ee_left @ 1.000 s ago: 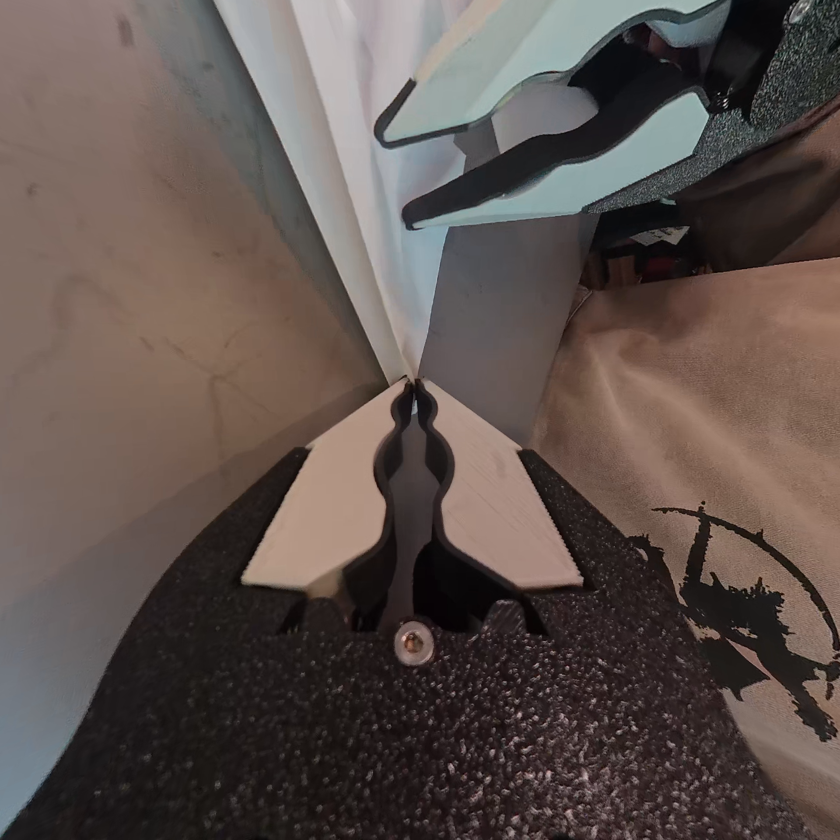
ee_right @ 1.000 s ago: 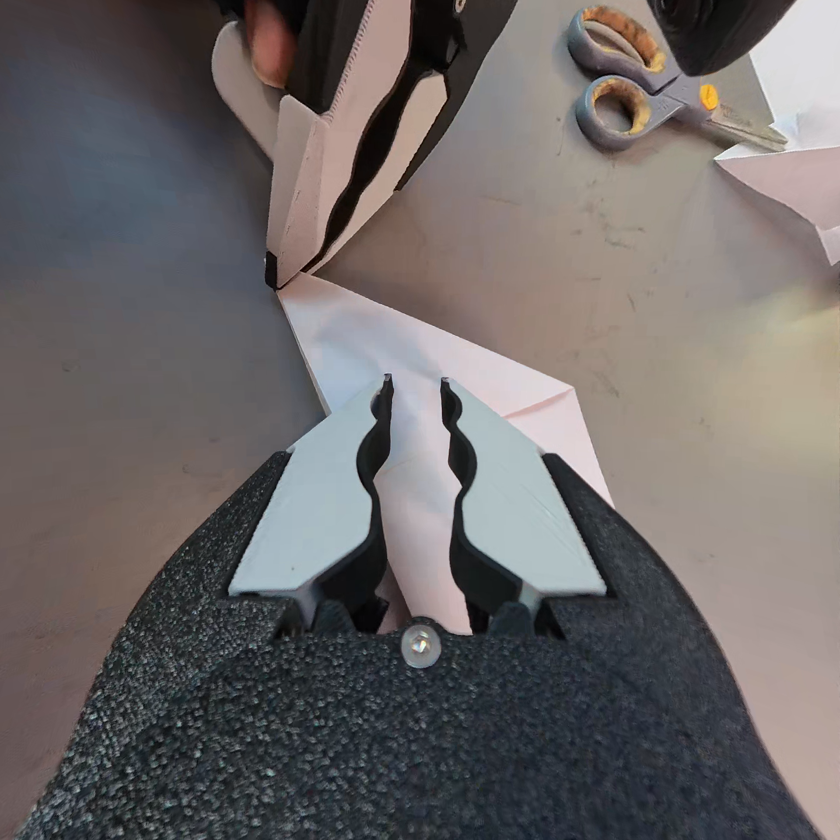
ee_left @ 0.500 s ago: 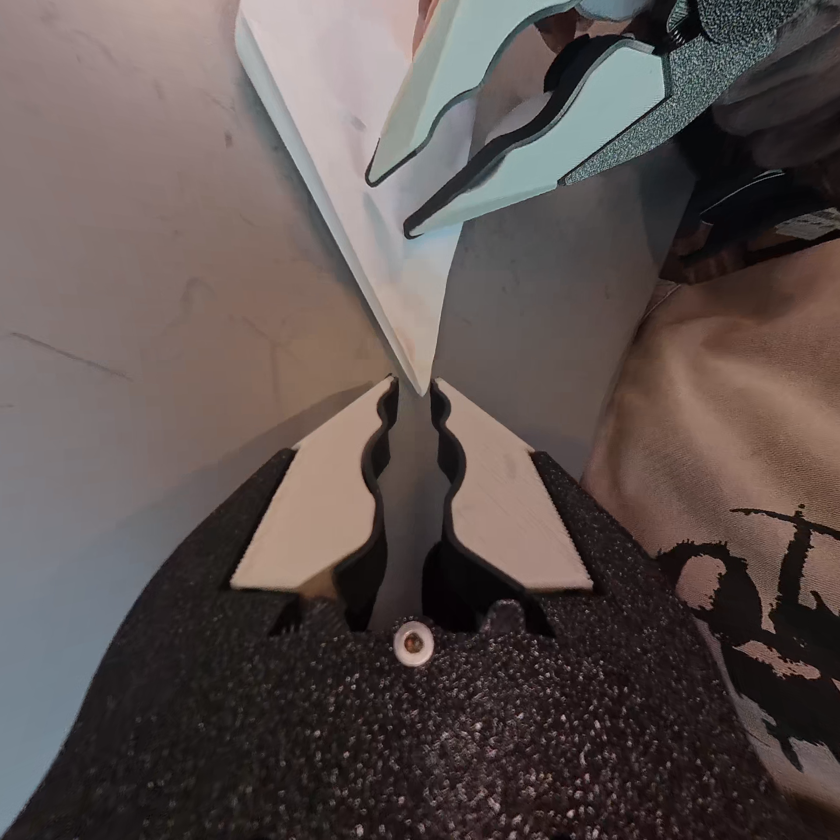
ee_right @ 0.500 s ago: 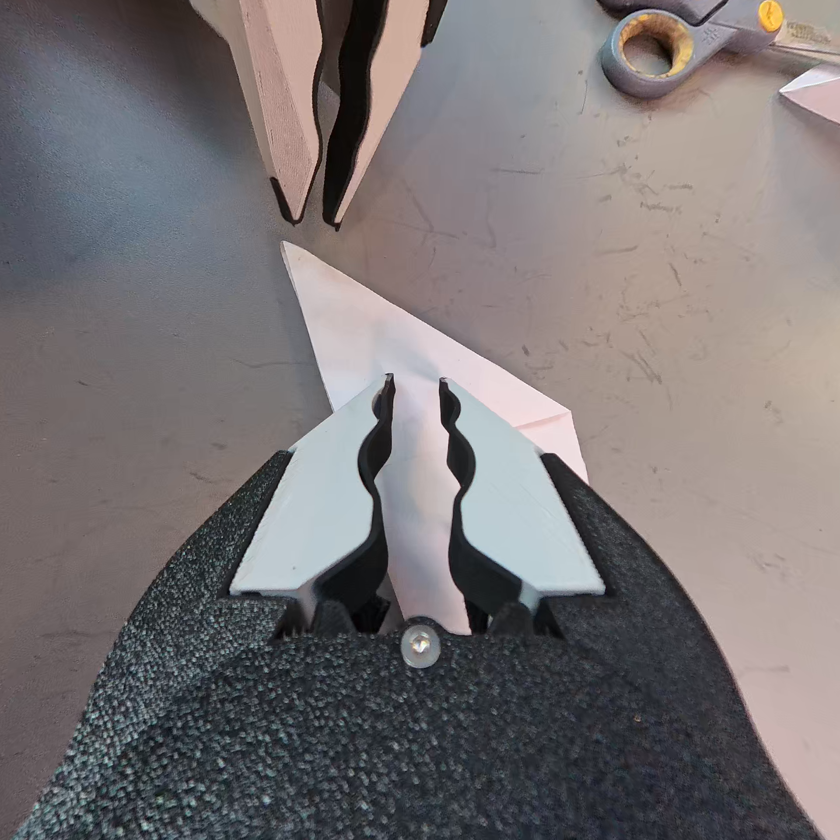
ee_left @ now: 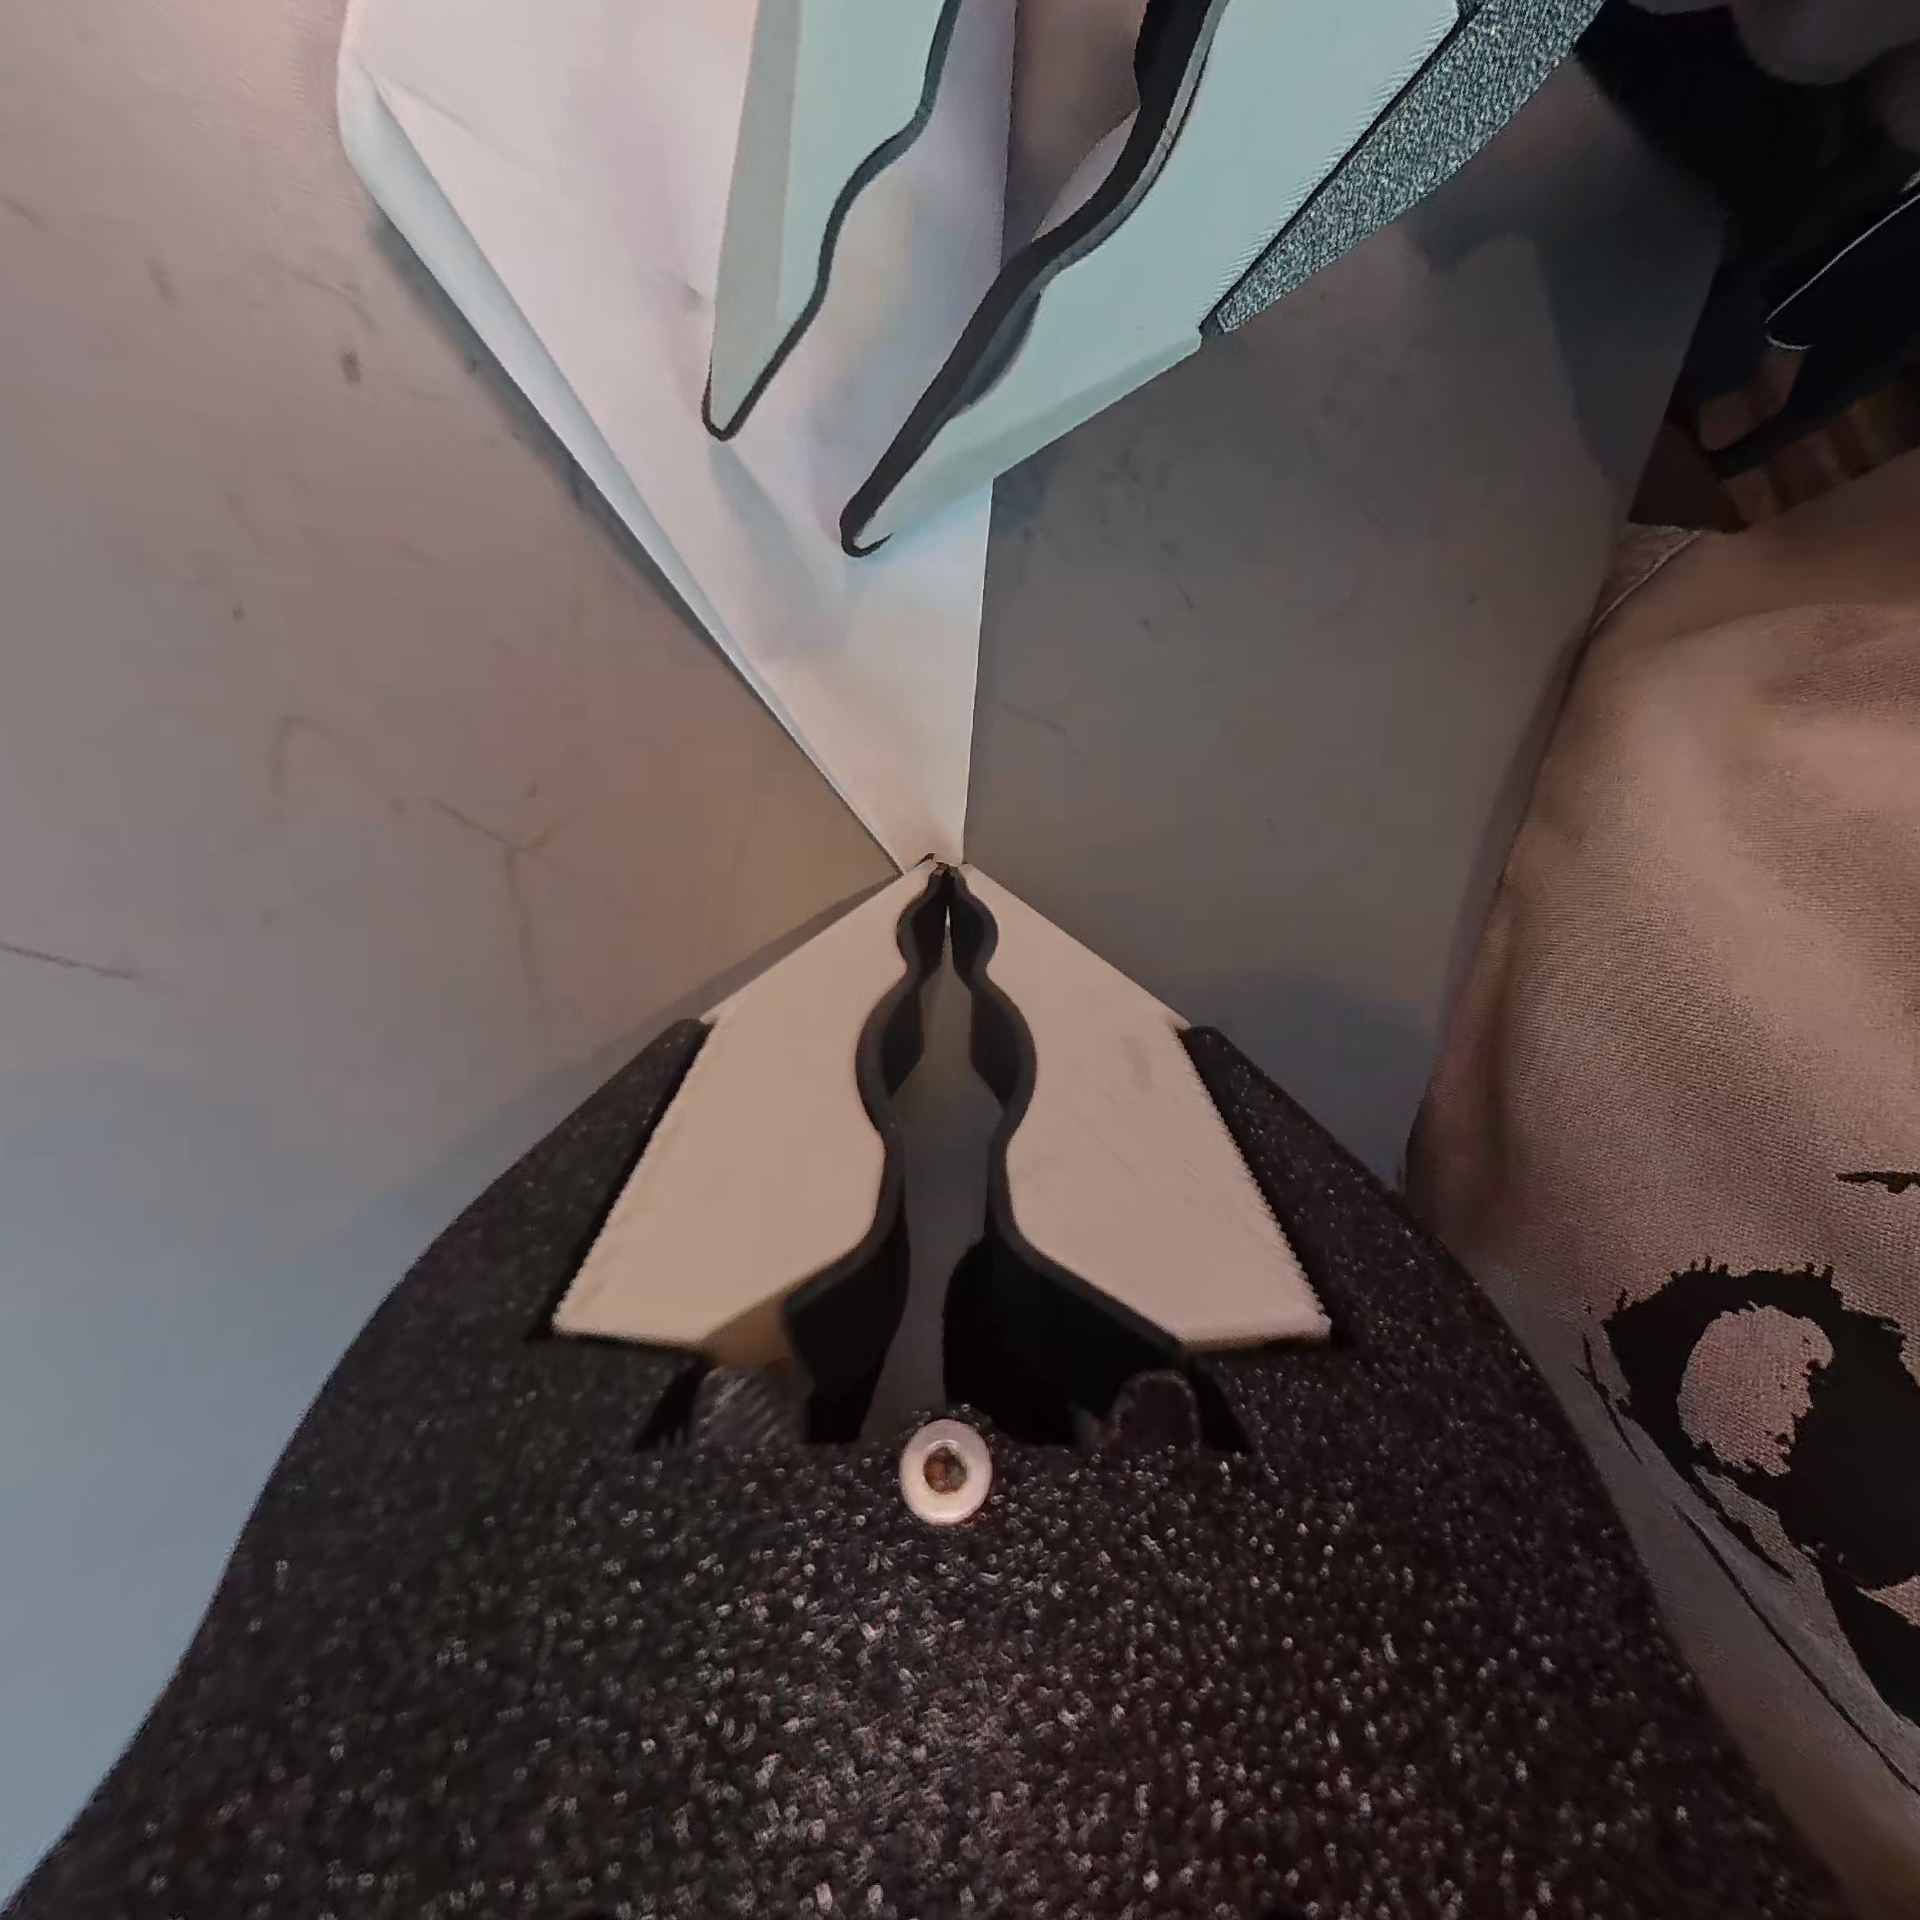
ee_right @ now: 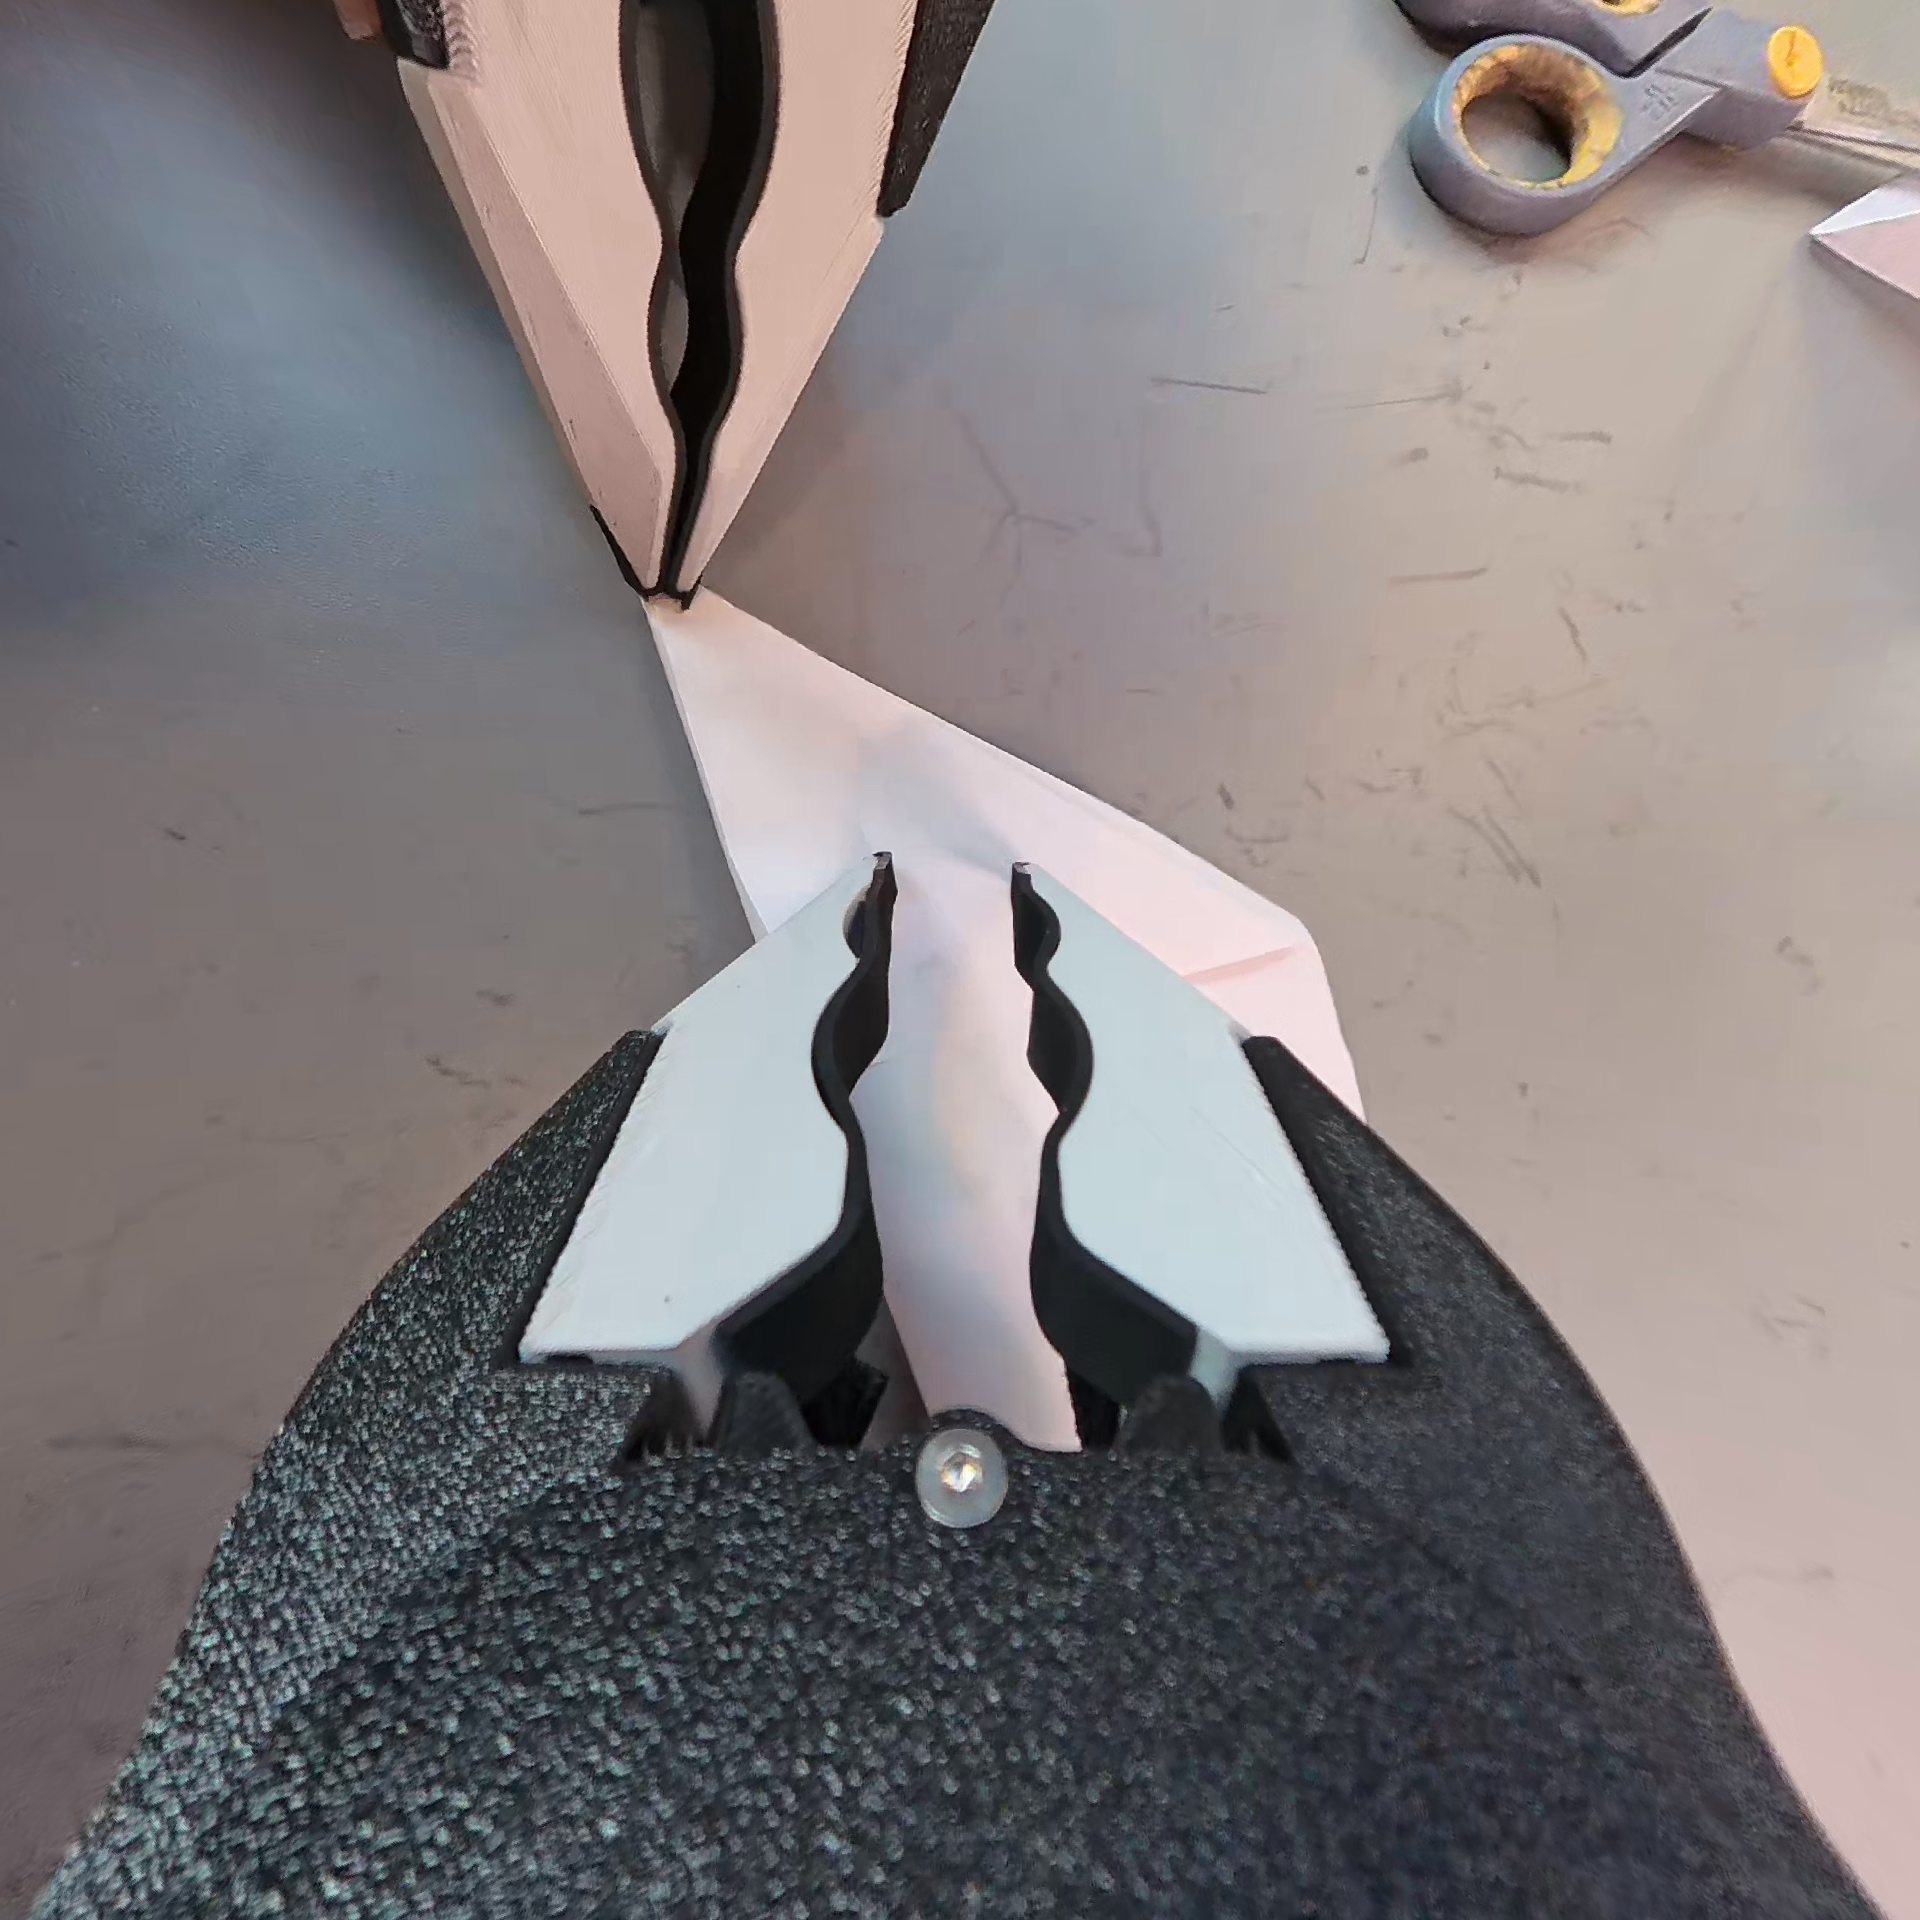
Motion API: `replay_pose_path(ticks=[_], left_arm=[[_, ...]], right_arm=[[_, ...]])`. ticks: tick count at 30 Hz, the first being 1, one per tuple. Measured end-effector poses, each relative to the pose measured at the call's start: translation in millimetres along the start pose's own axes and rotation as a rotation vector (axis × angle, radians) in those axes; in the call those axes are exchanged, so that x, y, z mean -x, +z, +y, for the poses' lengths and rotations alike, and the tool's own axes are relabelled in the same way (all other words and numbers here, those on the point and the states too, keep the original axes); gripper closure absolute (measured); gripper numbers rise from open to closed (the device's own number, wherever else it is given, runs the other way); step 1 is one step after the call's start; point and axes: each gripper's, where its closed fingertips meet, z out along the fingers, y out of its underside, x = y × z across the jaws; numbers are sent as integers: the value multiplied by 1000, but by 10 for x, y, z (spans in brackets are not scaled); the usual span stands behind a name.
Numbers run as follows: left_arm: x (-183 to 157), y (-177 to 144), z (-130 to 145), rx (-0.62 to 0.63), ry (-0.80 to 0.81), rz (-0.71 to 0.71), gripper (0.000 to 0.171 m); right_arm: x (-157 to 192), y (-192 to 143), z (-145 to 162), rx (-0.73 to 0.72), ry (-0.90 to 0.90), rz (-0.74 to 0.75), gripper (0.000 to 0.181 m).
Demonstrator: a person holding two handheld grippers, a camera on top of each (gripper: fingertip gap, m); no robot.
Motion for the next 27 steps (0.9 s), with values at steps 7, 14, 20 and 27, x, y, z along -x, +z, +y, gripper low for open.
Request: replay_pose_path(ticks=[7,14,20,27], left_arm=[[-37,44,8,5,43,-35,171],[-79,61,12,-18,28,-11,171],[-90,59,8,-27,20,28,171],[-102,14,-33,-26,19,85,171]], right_arm=[[-27,-16,28,-31,3,16,155],[-109,-14,35,-55,120,-52,149],[-253,39,32,-30,133,-37,150],[-297,91,-12,-16,137,-41,150]])
